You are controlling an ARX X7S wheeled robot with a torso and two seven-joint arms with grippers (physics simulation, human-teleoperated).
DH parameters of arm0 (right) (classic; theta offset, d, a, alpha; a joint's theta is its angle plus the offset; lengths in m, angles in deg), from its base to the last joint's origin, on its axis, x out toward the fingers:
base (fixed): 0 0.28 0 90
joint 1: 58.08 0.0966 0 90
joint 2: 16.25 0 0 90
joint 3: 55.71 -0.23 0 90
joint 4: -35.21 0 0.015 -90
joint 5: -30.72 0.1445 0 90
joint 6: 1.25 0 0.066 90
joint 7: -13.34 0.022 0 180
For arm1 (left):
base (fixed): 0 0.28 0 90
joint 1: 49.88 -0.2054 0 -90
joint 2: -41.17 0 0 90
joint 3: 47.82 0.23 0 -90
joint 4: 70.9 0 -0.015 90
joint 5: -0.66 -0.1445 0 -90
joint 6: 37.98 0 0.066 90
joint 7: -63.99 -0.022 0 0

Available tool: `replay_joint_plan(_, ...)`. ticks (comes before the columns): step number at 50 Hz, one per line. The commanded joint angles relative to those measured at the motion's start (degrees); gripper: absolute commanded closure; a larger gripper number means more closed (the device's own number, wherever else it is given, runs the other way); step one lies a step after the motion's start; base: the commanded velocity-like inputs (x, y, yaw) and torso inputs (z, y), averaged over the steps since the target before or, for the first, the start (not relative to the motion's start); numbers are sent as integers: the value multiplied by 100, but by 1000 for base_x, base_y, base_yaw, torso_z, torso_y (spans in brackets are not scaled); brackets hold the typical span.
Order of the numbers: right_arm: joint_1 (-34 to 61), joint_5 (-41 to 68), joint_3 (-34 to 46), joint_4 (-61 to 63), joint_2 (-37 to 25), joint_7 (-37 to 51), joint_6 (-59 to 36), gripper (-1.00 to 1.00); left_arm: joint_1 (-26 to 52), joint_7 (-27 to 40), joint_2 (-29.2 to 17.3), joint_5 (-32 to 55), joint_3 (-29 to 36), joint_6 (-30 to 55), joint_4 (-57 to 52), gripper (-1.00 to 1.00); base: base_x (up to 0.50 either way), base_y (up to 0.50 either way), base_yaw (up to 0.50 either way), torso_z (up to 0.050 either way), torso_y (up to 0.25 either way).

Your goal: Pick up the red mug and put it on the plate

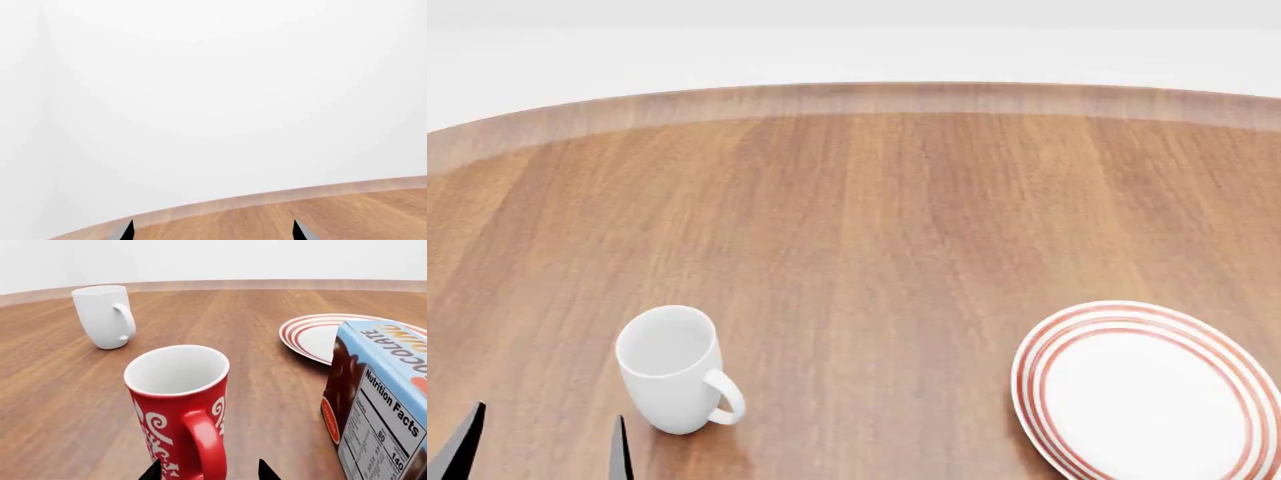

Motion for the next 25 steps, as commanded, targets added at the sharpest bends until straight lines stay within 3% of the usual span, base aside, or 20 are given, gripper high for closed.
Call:
replay_joint_plan(1, 1, -5, 2, 33, -19, 28, -27, 100, 5, 13, -8, 10, 15, -7, 3, -100, 0, 0, 0, 0, 0)
replay_joint_plan(25, -158, 0, -45, 285, -174, 124, -5, 100, 20, 42, -21, 16, 44, -70, 32, -100, 0, 0, 0, 0, 0)
